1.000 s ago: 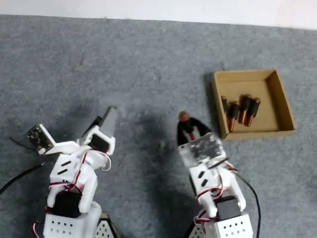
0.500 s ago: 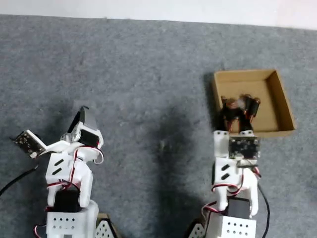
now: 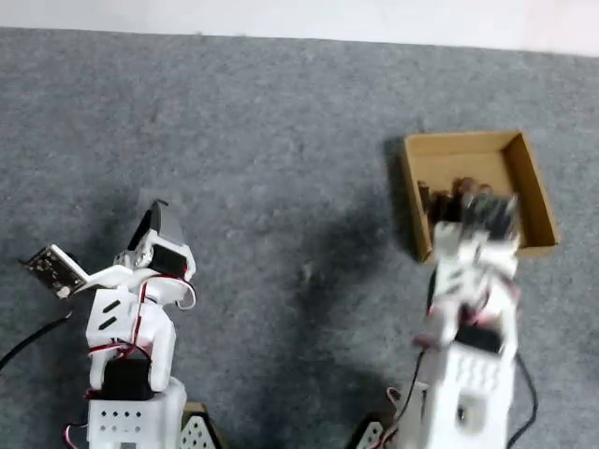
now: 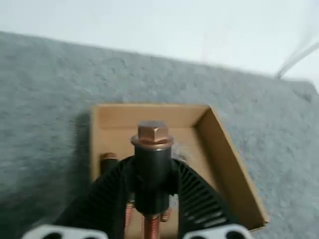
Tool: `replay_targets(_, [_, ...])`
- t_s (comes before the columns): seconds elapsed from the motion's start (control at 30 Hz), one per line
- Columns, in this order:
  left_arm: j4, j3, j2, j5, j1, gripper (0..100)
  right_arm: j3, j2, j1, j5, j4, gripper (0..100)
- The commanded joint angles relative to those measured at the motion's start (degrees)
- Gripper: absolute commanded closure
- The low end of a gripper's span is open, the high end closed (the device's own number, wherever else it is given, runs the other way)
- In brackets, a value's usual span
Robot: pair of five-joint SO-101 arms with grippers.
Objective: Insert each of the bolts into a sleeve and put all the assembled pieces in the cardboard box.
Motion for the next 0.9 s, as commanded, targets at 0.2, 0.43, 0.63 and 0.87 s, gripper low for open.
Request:
replay_targets(0.2, [-1.32,1.1,-0.48,-0.44,-0.22,99,-55.69,53.67,11.38,-5.01,19.91,99.3])
replay_targets(0.43, [-1.32,1.1,-0.48,-0.44,0.84,99,-73.71,67.74,11.47,-5.01,29.93,99.3])
replay_targets(0.63, [-1.32,1.1,-0.48,-0.44,0.84,99,-73.71,69.85,10.15,-4.92,30.64,99.1])
replay_targets(0.87, [-1.32,1.1,-0.48,-0.44,0.84,99,-73.8,69.76,7.52,-1.23,36.18,80.3])
